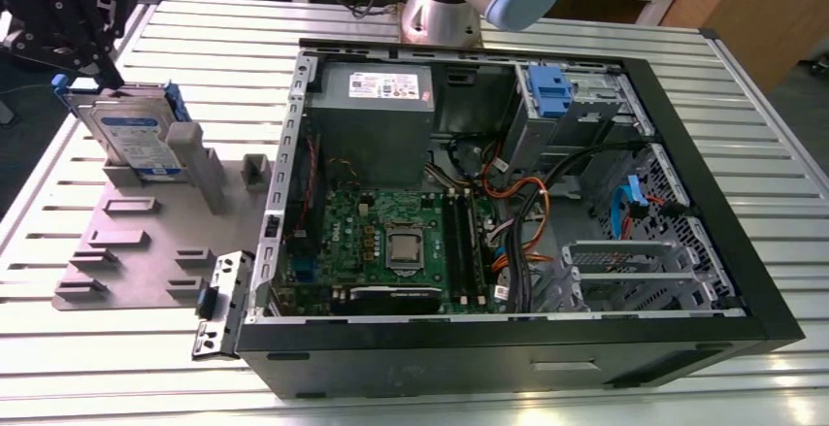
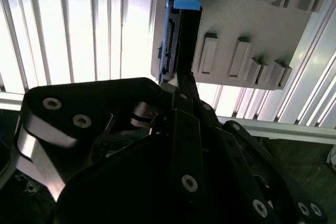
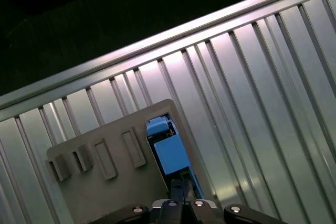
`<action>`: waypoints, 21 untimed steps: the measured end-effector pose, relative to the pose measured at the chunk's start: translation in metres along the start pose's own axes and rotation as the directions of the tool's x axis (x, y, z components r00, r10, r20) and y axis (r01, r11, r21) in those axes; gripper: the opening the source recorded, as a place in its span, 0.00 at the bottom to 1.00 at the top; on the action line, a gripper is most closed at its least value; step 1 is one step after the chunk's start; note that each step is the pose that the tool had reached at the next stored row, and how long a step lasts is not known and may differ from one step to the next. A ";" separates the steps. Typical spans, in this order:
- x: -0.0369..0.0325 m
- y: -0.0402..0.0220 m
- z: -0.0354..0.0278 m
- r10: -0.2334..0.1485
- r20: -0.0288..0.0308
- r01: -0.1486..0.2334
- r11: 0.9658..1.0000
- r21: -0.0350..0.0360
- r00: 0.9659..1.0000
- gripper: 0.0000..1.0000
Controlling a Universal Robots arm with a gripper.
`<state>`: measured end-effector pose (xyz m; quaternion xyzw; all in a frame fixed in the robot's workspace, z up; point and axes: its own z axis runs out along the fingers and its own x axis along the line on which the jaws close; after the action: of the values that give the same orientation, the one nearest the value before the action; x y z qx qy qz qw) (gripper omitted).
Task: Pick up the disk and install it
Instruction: 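Pick up the disk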
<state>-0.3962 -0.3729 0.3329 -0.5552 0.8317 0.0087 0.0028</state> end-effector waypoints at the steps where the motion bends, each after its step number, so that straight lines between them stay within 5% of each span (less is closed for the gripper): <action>1: 0.0000 0.0000 0.0000 -0.001 0.000 0.001 1.000 0.000 1.000 0.11; 3: 0.0000 0.0000 0.0000 -0.042 0.000 0.042 0.999 -0.001 0.999 0.11; 13: 0.0000 0.0000 0.0002 -0.103 0.005 0.103 0.995 -0.004 0.995 0.11; 21: 0.0000 -0.0001 0.0012 -0.221 0.004 0.221 0.975 -0.006 0.975 0.11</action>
<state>-0.3961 -0.3728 0.3318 -0.6442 0.7648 0.0119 0.0036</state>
